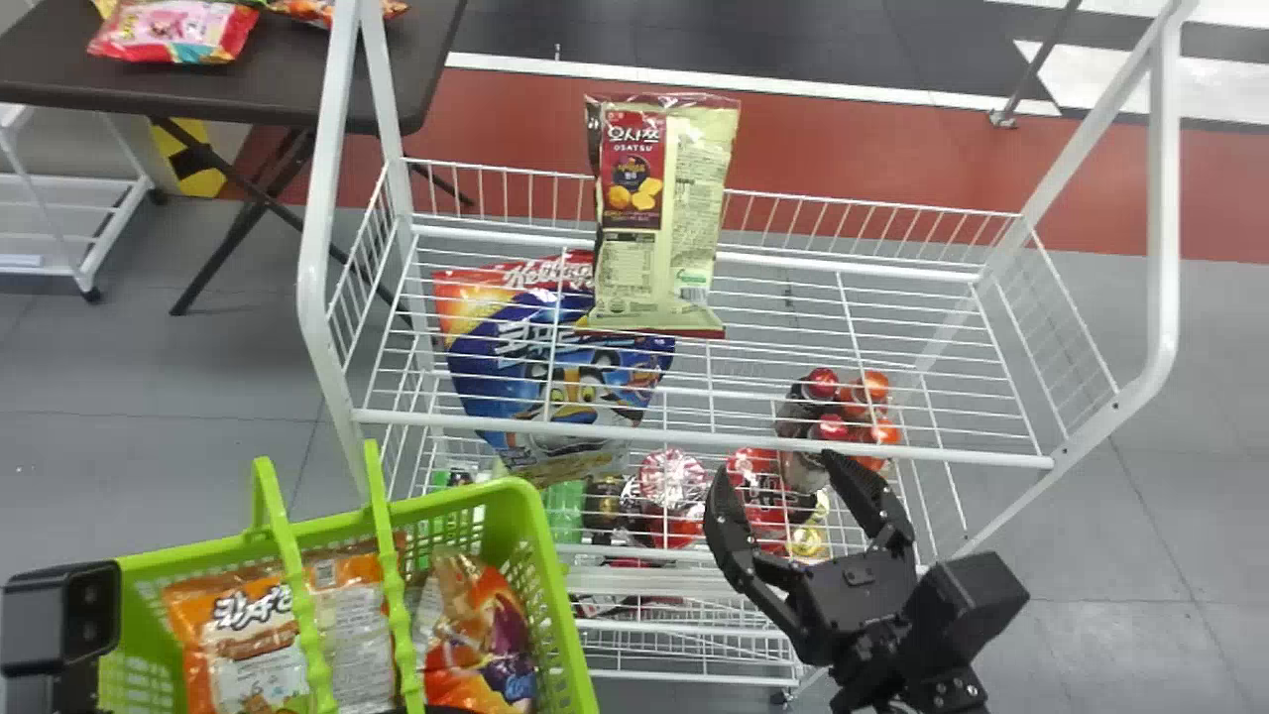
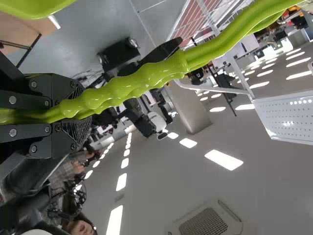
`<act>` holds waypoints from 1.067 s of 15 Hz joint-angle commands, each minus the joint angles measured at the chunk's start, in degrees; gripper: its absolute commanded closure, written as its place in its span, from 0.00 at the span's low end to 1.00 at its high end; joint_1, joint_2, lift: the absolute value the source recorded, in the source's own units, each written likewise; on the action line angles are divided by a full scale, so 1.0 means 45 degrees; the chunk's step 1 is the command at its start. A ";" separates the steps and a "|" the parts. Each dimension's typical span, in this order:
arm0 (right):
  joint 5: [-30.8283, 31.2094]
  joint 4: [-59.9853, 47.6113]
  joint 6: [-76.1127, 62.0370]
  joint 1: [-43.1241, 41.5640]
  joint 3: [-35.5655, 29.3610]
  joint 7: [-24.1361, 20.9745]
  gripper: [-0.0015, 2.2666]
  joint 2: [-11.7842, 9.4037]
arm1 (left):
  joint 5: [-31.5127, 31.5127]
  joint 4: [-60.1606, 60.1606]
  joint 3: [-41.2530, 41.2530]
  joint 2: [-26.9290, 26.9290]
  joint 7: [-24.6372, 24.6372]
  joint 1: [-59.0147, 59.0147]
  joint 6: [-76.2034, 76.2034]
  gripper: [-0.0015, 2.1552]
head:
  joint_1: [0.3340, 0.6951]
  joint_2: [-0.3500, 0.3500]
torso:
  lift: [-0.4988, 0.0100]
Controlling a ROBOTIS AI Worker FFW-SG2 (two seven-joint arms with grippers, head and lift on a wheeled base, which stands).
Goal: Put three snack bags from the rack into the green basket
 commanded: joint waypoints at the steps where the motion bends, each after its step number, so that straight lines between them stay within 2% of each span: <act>1: 0.0007 0.0457 -0.1079 0.0276 -0.0264 0.0083 0.02 0.0200 | -0.0037 0.0002 -0.0034 -0.0018 0.0005 0.0000 0.0031 1.00 | 1.00 0.30 | 0.98; 6: 0.0007 0.0906 -0.2095 0.0491 -0.0381 0.0162 0.02 0.0258 | -0.0174 -0.0017 -0.0034 -0.0037 0.0083 0.0000 0.0070 1.00 | 1.00 0.23 | 0.98; 16: -0.0051 0.0769 -0.2056 0.0550 -0.0479 0.0142 0.02 0.0414 | -0.0174 -0.0037 -0.0112 -0.0057 0.0200 0.0000 0.0148 1.00 | 1.00 0.21 | 0.98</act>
